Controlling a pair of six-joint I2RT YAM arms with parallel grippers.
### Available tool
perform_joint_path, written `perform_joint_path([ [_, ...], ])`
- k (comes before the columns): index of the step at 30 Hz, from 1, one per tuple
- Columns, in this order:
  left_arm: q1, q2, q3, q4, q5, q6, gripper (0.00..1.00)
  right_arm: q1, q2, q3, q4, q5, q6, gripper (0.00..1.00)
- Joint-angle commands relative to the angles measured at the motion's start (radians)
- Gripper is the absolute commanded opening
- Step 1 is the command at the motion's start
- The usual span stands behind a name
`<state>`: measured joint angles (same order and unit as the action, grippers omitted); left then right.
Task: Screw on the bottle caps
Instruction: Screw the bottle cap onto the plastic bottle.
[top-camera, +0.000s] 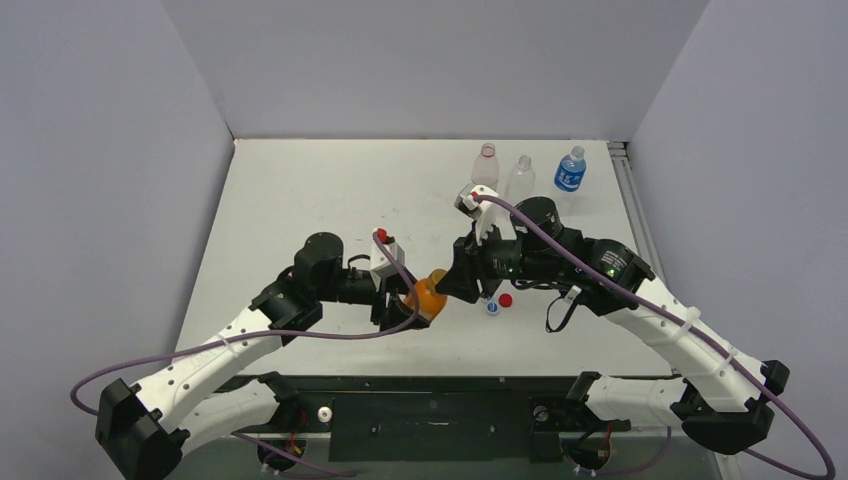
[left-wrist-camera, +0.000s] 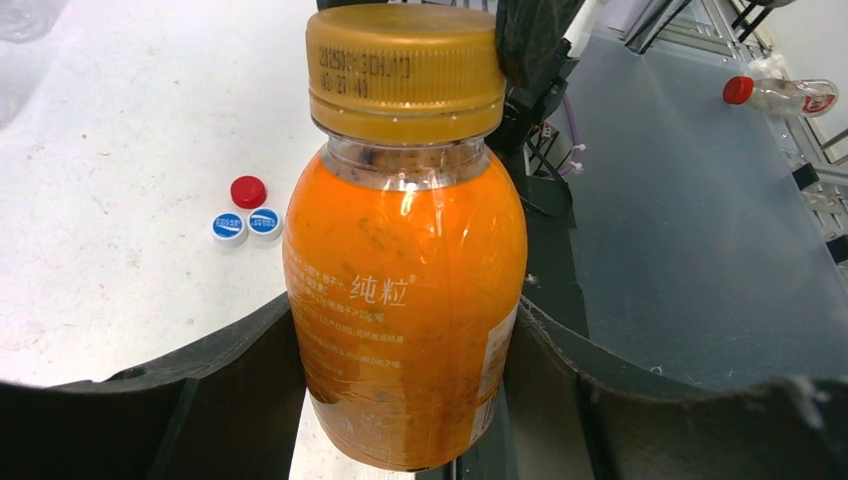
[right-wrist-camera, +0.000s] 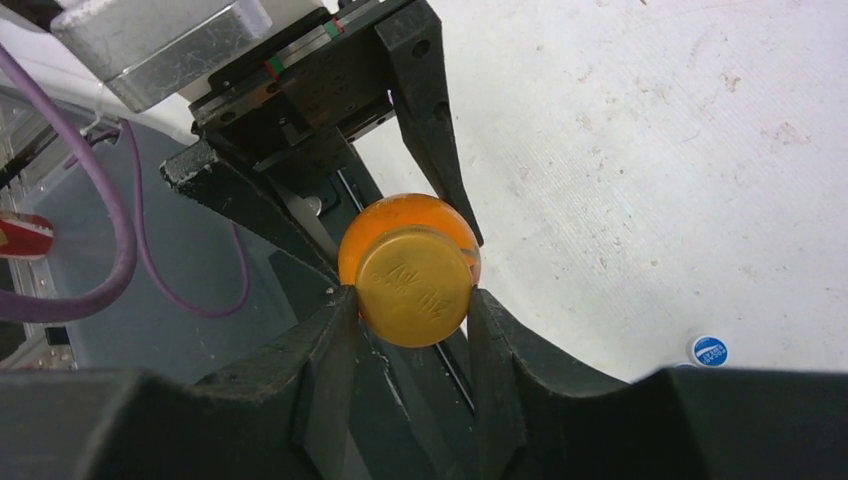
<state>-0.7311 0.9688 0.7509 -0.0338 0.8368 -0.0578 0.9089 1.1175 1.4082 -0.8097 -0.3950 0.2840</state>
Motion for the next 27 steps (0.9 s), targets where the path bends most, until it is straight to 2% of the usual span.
perform_joint_path([
  [1,0.002,-0.014,0.026,0.078,-0.165,0.012,0.00,-0.001,0.040,0.016,0.020,0.030,0.098,0.00],
  [7,-0.007,-0.063,-0.002,0.113,-0.415,0.041,0.00,-0.033,0.084,-0.003,0.022,0.144,0.303,0.00],
  [11,-0.024,-0.082,-0.010,0.124,-0.525,0.067,0.00,-0.037,0.075,-0.049,0.074,0.211,0.457,0.00],
  [17,-0.045,-0.091,-0.013,0.118,-0.595,0.109,0.00,-0.039,0.042,-0.136,0.191,0.244,0.604,0.00],
  [20,-0.056,-0.092,-0.015,0.111,-0.621,0.125,0.00,-0.038,0.032,-0.153,0.229,0.252,0.634,0.00],
  [23,-0.057,-0.090,-0.012,0.098,-0.616,0.130,0.00,-0.040,0.033,-0.128,0.195,0.280,0.619,0.00],
  [25,-0.055,-0.093,-0.013,0.087,-0.598,0.131,0.00,-0.043,0.020,-0.104,0.152,0.335,0.594,0.05],
  [27,-0.050,-0.097,-0.012,0.073,-0.572,0.133,0.00,-0.057,0.000,-0.081,0.104,0.383,0.558,0.29],
])
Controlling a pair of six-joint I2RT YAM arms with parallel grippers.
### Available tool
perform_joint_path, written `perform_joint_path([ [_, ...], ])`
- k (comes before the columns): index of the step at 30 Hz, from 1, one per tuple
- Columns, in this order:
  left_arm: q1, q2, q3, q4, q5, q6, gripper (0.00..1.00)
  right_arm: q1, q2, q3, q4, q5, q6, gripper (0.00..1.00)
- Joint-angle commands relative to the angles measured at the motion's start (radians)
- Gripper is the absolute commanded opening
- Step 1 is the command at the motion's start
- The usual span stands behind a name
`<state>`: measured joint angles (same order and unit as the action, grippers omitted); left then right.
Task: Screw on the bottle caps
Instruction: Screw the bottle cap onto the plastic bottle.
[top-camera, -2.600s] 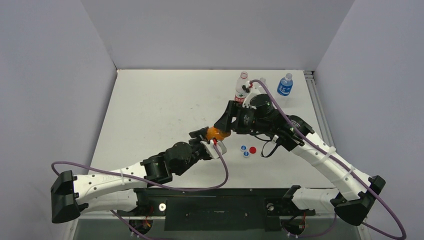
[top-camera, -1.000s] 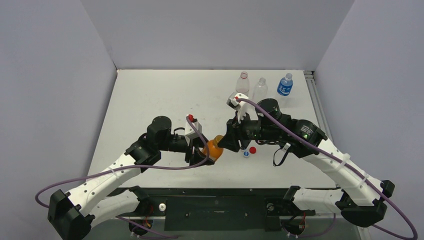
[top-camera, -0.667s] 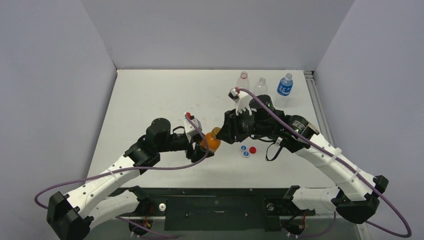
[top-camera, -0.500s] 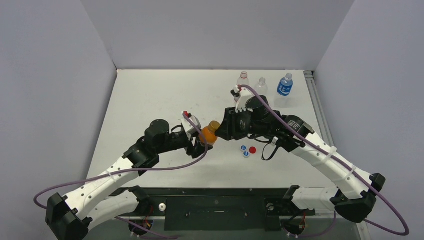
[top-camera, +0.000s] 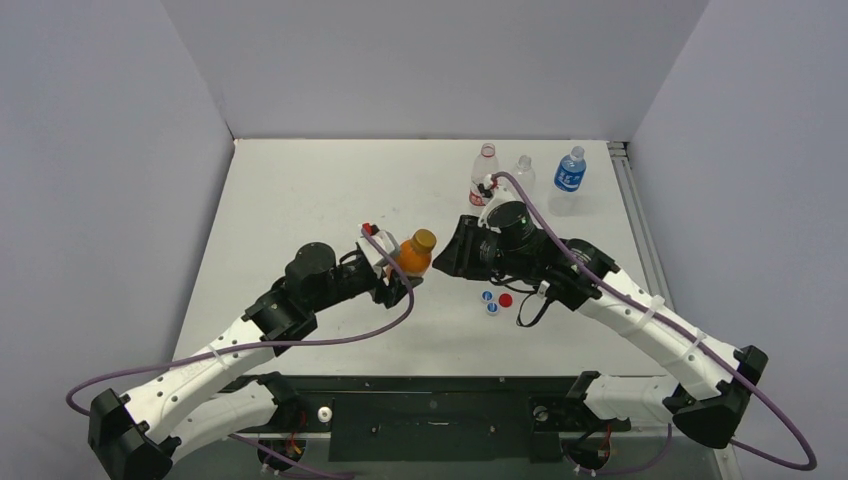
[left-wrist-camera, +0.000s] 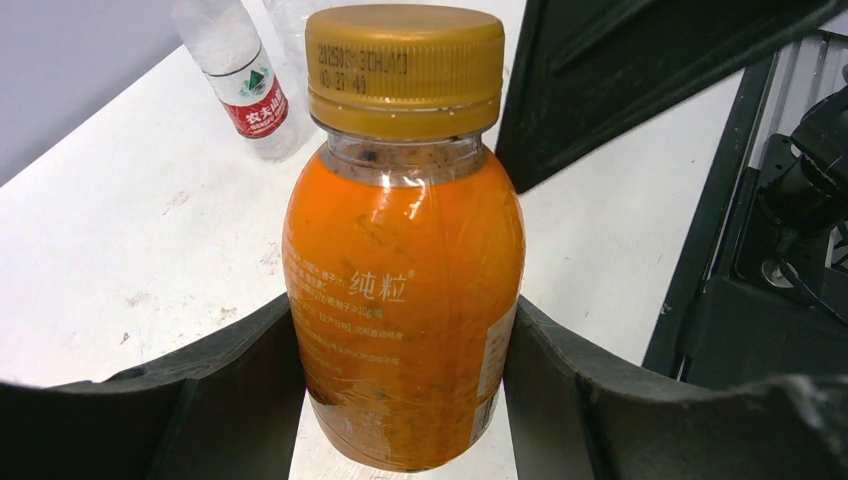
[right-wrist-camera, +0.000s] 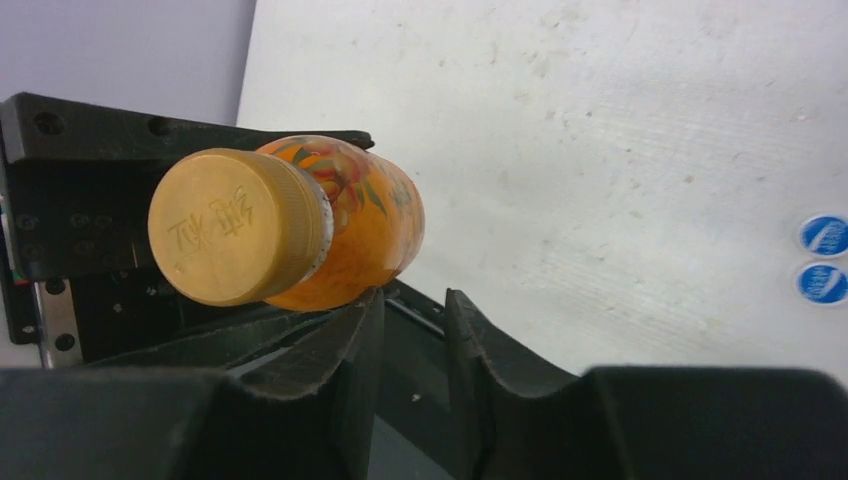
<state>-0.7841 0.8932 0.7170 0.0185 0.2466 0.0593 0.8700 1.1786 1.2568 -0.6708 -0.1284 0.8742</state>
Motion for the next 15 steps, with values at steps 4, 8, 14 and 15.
perform_joint_path([
  [4,0.023,-0.016,0.025,-0.007,0.121,0.020,0.00,-0.041,-0.115,0.096,-0.061,0.157,-0.123,0.57],
  [8,0.032,0.003,0.034,-0.017,0.251,0.014,0.00,0.001,-0.107,0.182,-0.091,0.101,-0.238,0.68],
  [14,0.032,0.046,0.063,-0.056,0.353,0.013,0.00,0.113,-0.016,0.336,-0.189,0.115,-0.361,0.70],
  [15,0.032,0.047,0.064,-0.055,0.360,0.014,0.00,0.128,-0.006,0.346,-0.215,0.119,-0.384,0.70],
])
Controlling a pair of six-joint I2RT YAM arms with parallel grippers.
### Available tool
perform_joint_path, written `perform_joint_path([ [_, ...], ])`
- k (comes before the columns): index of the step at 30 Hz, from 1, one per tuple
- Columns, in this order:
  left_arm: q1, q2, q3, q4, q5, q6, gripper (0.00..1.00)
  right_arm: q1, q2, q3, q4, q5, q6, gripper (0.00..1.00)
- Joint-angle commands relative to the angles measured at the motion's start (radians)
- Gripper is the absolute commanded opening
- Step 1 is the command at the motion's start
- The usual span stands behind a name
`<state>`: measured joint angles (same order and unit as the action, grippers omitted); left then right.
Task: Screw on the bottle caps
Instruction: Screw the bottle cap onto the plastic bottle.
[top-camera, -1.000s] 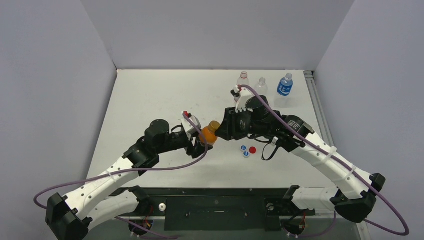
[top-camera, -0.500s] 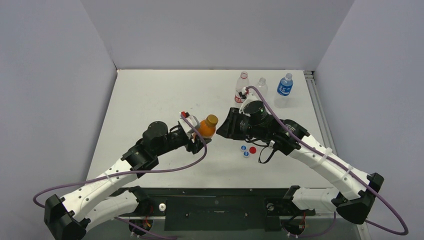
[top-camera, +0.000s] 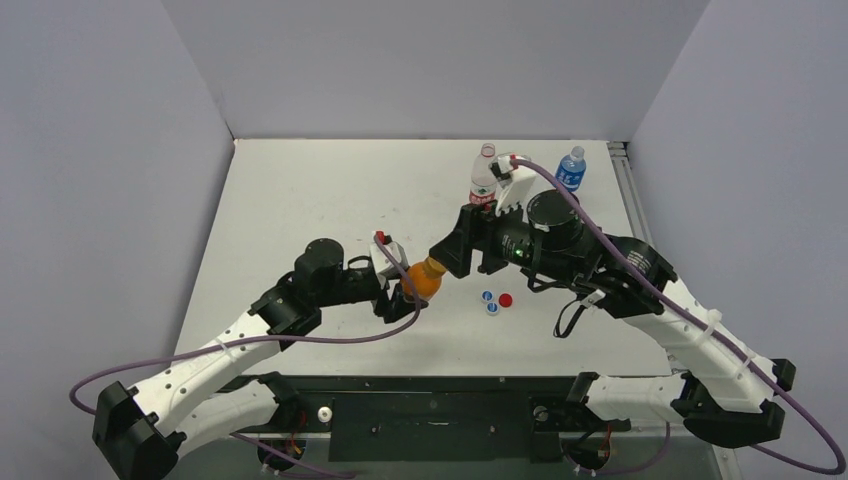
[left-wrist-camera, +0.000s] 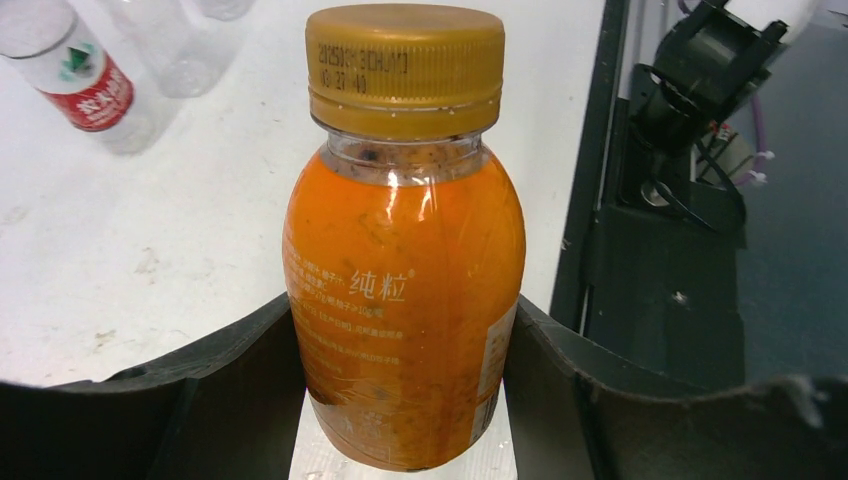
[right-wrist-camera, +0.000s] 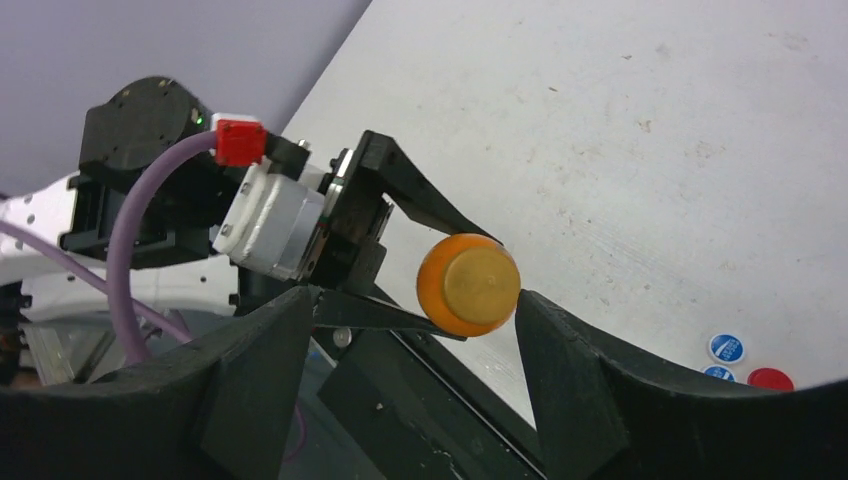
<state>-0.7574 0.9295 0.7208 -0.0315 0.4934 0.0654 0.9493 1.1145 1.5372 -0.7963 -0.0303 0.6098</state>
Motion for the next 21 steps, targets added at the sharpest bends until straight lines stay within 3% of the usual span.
perform_joint_path([
  [1,0.006,0.010,0.062,-0.003,0.125,0.008,0.00,0.054,0.076,0.083,-0.100,0.026,-0.134,0.70],
  [10,0.007,-0.008,0.059,-0.010,0.171,0.008,0.00,0.081,0.132,0.095,-0.147,0.067,-0.170,0.66],
  [21,0.007,-0.016,0.049,0.015,0.204,-0.009,0.00,0.081,0.126,0.046,-0.101,-0.048,-0.178,0.57],
])
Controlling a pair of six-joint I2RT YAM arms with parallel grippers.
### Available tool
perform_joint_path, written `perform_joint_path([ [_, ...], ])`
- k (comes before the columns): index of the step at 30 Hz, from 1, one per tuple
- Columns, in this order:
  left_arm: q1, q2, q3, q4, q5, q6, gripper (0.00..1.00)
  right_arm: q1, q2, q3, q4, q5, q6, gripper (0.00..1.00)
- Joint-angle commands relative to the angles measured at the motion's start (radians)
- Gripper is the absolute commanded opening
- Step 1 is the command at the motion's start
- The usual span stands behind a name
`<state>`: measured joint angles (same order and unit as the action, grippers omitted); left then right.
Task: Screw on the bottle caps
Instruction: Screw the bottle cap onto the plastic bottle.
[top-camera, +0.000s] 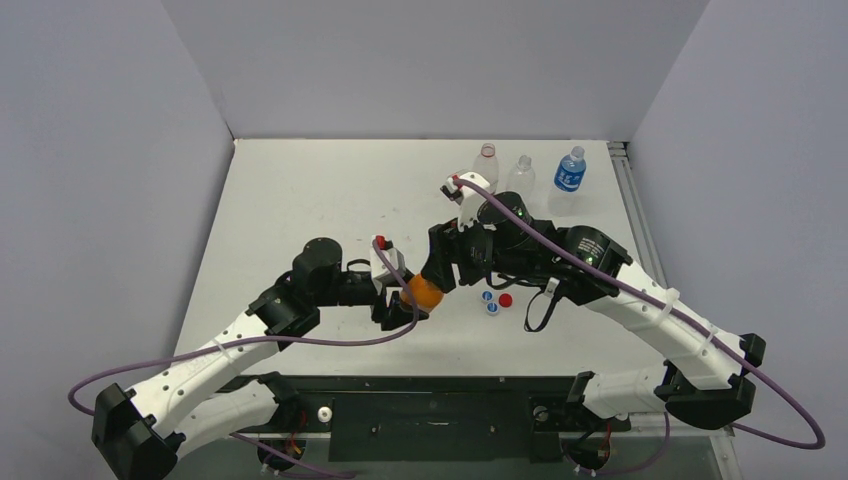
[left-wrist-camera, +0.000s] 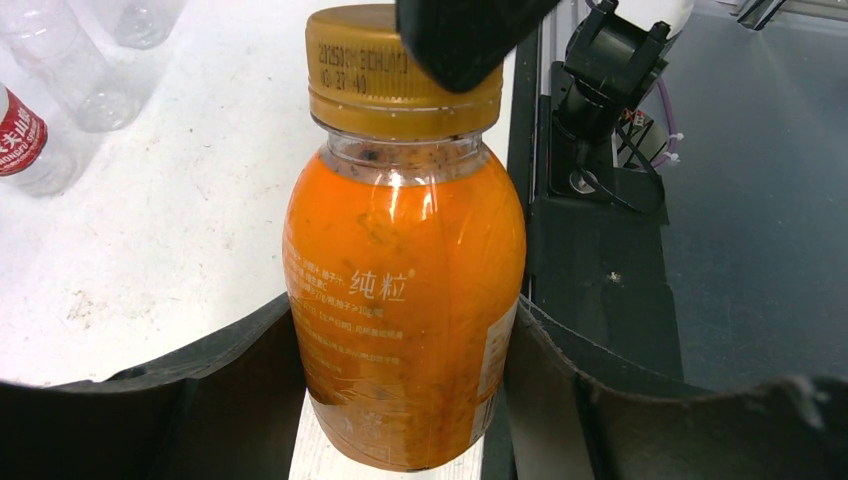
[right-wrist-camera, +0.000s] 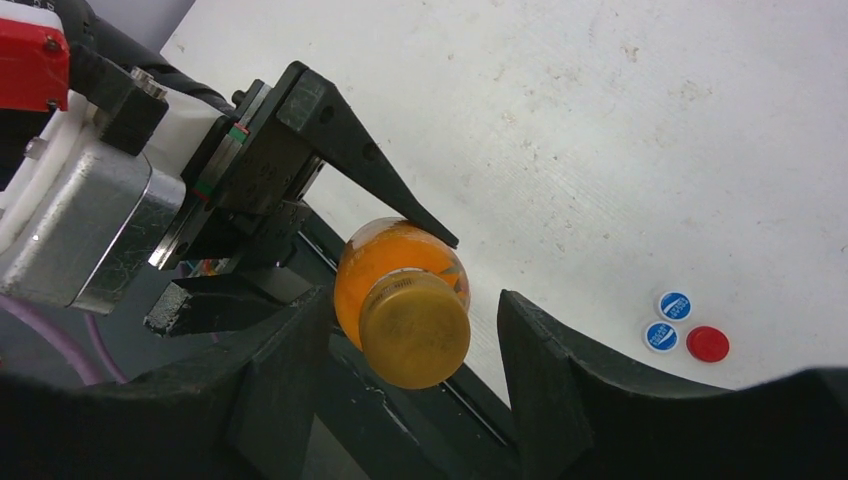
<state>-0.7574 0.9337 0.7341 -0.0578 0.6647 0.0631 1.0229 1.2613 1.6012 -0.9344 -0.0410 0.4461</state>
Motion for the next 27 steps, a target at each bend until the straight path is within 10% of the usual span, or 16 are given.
perform_joint_path([
  [1,0.007,-0.022,0.035,0.042,0.033,-0.010,0.00,0.007,-0.025,-0.025,0.038,-0.035,-0.013,0.57],
  [9,0.007,-0.020,0.030,0.080,0.029,-0.019,0.00,0.005,-0.044,-0.060,0.053,-0.041,-0.001,0.52],
  [15,0.007,-0.018,0.011,0.130,-0.018,-0.053,0.00,0.005,-0.048,-0.087,0.085,-0.067,0.030,0.22],
  [20,0.002,-0.026,-0.009,0.178,-0.204,-0.086,0.00,-0.009,-0.048,-0.129,0.101,-0.038,0.127,0.00],
  [27,-0.087,-0.040,-0.005,0.183,-0.545,0.038,0.00,-0.107,-0.072,-0.266,0.202,-0.076,0.298,0.00],
])
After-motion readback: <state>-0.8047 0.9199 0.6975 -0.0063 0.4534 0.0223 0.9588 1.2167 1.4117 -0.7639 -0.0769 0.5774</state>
